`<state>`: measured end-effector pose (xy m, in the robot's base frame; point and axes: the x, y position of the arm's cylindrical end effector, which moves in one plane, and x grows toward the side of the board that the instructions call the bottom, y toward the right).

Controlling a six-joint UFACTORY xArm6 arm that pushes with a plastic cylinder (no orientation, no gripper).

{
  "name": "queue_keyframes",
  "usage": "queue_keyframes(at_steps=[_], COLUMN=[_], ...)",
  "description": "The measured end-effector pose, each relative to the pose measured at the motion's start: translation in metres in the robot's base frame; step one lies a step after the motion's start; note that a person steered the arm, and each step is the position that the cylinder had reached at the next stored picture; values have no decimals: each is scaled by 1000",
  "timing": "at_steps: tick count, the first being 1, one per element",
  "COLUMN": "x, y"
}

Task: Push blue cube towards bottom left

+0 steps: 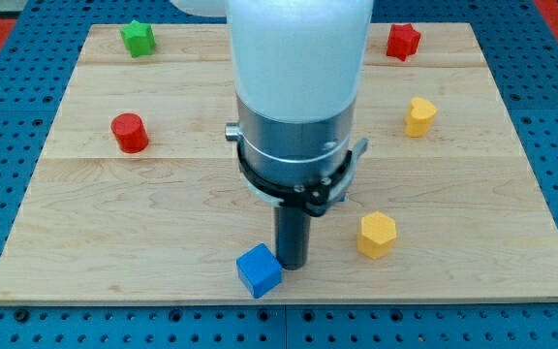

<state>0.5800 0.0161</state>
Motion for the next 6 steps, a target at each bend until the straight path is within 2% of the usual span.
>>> queue_keyframes(at_steps=[1, 3, 4, 5, 6], x=[15, 22, -2, -5, -30], y=[38, -120, -188, -118, -134])
